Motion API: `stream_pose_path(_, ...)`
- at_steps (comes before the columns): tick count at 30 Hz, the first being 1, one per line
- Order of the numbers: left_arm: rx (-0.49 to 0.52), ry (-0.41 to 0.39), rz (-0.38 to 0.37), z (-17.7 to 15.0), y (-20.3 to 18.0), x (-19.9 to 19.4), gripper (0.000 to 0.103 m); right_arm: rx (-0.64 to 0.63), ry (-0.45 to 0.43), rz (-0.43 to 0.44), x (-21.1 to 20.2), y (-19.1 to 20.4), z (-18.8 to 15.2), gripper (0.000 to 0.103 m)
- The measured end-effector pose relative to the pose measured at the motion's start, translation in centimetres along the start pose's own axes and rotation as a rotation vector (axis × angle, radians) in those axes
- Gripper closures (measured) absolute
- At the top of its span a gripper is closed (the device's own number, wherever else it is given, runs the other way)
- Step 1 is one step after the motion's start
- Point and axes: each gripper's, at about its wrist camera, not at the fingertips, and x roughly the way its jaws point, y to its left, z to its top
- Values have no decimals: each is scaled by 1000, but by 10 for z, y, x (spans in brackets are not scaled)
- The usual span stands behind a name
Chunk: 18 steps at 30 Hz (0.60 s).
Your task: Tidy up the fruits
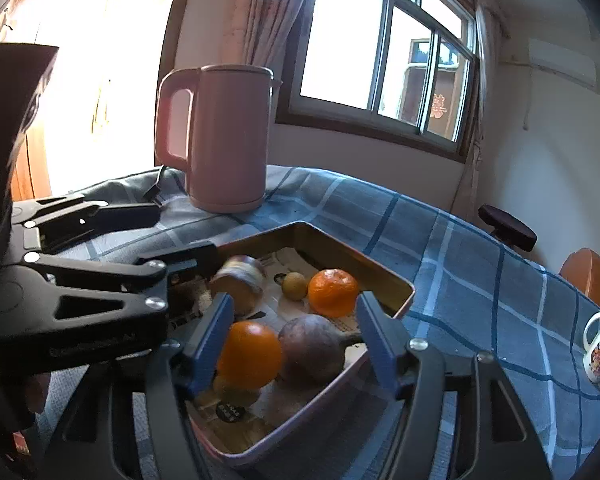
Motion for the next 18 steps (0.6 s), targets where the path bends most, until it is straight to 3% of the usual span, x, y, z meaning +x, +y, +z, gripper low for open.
stream_pose_path(18, -11, -53, -38, 6, -10, -26, 37, 93, -63, -117, -43, -31, -11, 19)
